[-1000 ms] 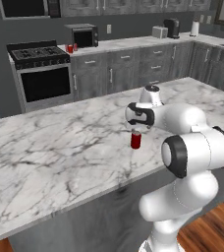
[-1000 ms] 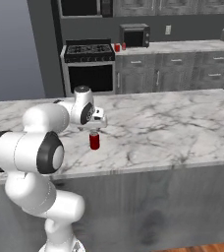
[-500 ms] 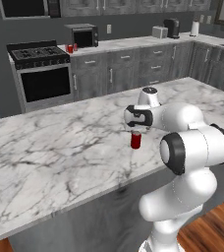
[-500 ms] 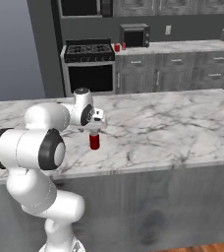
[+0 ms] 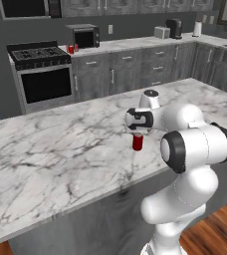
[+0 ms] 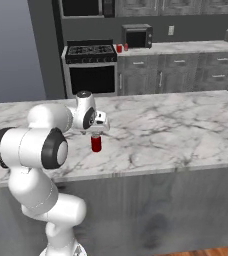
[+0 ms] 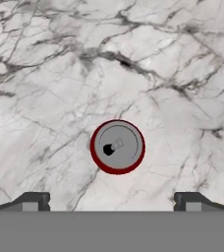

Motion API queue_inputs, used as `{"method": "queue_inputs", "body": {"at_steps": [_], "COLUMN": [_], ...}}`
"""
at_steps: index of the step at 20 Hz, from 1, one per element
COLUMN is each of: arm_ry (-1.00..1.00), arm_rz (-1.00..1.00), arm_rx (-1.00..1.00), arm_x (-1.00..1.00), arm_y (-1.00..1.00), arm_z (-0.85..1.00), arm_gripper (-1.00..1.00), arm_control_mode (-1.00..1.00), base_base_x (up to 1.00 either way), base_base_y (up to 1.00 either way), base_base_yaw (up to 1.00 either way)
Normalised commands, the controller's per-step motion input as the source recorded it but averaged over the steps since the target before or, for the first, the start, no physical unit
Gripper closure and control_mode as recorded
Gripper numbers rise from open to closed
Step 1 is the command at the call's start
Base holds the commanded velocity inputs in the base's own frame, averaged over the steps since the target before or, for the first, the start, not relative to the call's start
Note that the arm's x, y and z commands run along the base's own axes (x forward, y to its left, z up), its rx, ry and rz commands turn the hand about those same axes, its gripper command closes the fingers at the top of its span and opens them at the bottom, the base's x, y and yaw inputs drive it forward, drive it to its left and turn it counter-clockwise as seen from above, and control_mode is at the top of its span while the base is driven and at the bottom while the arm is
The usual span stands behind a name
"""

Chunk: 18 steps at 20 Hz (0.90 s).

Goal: Four empty soda cans are scattered around the kitchen. Gather all the cans and cluster them next to the stove for recycling.

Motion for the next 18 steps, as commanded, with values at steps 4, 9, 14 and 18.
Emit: {"method": "queue_inputs", "body": {"at_steps": [4, 9, 14, 18], "arm_ry": [-0.05, -0.02, 0.00, 0.00], "arm_rz": [0.00, 0.00, 0.00, 0.00], "arm_rx": [0.00, 0.00, 0.00, 0.00], "arm_x": [0.03, 0.00, 0.00, 0.00], "arm_y": [0.00, 0.00, 0.00, 0.00], "arm_z": [-0.04, -0.06, -0.10, -0.11], "arm_gripper": [-1.00, -1.00, -1.00, -1.00], "arm_control_mode": [-1.00, -1.00, -1.00, -1.00], "base_base_x": [0.00, 0.00, 0.00, 0.00], "base_base_y": [0.00, 0.00, 0.00, 0.00], "base_base_yaw": [0.00, 0.00, 0.00, 0.00]}}
